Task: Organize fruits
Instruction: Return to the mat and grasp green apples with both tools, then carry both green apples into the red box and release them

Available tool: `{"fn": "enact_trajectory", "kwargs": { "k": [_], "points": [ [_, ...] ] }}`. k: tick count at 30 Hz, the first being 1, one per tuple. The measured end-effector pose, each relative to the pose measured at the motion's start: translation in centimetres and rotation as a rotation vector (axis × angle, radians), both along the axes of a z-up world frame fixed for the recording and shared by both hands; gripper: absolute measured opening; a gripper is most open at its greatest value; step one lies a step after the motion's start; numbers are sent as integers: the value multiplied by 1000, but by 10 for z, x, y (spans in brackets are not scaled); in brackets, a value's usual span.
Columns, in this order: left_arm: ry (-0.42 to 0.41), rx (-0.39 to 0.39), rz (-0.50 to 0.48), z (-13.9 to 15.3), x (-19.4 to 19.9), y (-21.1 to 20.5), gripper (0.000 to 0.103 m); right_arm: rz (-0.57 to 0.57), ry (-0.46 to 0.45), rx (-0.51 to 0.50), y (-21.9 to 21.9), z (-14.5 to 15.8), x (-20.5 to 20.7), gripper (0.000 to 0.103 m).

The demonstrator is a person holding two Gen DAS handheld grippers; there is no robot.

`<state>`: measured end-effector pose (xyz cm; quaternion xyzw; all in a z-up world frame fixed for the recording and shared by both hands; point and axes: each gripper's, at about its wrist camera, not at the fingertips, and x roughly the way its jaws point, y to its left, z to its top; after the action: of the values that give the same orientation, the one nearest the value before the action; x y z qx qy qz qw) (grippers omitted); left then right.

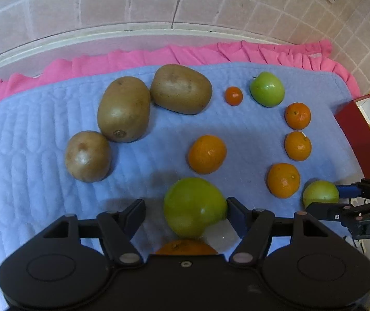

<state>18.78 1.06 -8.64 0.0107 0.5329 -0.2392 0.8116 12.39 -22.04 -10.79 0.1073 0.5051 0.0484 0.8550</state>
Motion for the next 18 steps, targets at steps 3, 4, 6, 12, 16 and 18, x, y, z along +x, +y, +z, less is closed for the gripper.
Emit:
{"fn": "enact_trajectory", "kwargs": {
  "k": [3, 4, 6, 12, 16, 18],
  "points": [
    [-2, -2, 5, -1, 3, -2, 80, -6, -3, -2, 1, -1, 2, 72],
    [-4, -4, 8, -1, 3, -2, 78, -7, -3, 0, 2, -1, 2, 71],
    [-7, -4, 4, 0, 2, -3, 72, -9, -7, -5, 3, -1, 2, 67],
    [-56, 27, 7, 6, -5, -9, 62, -9, -25, -7, 1, 0, -4, 50],
    [-119, 3, 3, 29, -14, -10, 61, -20, -50, 18, -4, 9, -15, 50],
    [-157, -8, -6, 46, -18, -15, 61, -29, -73, 26, -8, 18, -22, 50]
  ]
}}
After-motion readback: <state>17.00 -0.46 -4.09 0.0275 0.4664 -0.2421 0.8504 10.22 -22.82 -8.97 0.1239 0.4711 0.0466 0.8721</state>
